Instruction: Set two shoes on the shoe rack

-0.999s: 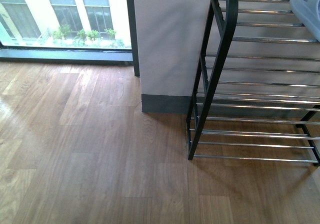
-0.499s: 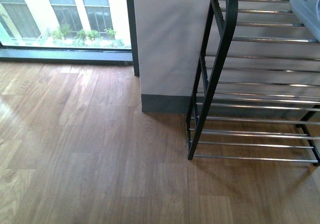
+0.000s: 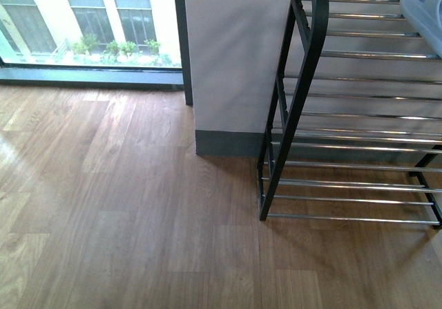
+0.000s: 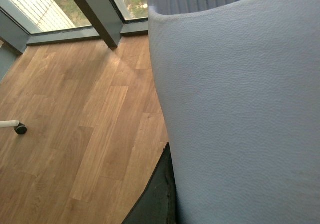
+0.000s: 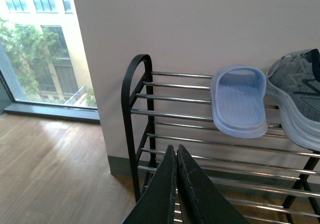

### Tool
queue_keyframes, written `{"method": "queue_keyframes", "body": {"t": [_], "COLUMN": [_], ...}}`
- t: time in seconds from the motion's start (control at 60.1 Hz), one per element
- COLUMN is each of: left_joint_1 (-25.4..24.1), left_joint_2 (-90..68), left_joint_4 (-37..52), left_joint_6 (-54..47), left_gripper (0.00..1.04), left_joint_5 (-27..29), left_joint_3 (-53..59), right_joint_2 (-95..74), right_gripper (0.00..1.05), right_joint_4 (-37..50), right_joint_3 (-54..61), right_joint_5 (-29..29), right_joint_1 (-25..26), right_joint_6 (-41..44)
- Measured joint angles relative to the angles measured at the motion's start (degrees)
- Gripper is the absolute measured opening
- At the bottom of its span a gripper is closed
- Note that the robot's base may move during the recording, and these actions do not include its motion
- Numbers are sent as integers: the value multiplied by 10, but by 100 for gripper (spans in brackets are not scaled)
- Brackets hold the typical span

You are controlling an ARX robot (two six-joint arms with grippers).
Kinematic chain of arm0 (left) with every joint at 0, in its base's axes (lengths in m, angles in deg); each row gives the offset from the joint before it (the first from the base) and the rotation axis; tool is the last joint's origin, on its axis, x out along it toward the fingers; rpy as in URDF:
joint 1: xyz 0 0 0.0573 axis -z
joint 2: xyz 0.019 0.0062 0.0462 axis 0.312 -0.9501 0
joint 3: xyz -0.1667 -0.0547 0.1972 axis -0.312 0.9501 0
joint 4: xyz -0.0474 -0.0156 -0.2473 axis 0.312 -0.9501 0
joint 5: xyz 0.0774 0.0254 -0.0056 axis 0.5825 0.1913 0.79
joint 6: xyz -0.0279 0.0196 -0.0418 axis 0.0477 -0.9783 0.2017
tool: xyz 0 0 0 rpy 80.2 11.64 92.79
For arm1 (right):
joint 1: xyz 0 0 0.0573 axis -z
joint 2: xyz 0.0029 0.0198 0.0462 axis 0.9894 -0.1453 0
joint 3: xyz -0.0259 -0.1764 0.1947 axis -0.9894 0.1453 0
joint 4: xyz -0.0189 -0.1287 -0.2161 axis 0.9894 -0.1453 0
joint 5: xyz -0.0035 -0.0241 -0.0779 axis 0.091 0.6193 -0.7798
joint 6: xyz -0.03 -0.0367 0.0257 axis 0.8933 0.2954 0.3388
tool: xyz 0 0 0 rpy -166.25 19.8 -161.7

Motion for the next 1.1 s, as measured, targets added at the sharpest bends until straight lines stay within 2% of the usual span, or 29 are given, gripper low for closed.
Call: {"method": "queue_keyframes", "body": {"t": [0.25,0.316,0.383,0.916,0.949,1.032,1.099], "left_joint_1": [0,0,0,0,0,0,0], "left_joint_2": [0,0,0,0,0,0,0], "left_joint_4": [0,0,0,0,0,0,0], "left_joint_6": [0,0,0,0,0,0,0], "left_gripper": [2,2,2,2,2,2,2], "left_joint_5": [0,0,0,-1,-1,-1,-1], "left_joint_3": [0,0,0,0,0,0,0], "right_joint_2": [35,80,117,129,129,129,129], "right_gripper": [2,2,2,2,6,27,40], "right_joint_4": [-35,-99,-127,-132,-132,-132,-132], "right_joint_3": [0,0,0,0,0,0,0], "right_joint_5": [0,2,0,0,0,0,0], "right_joint_1": [0,0,0,0,0,0,0], "right_joint_6": [0,0,0,0,0,0,0]}}
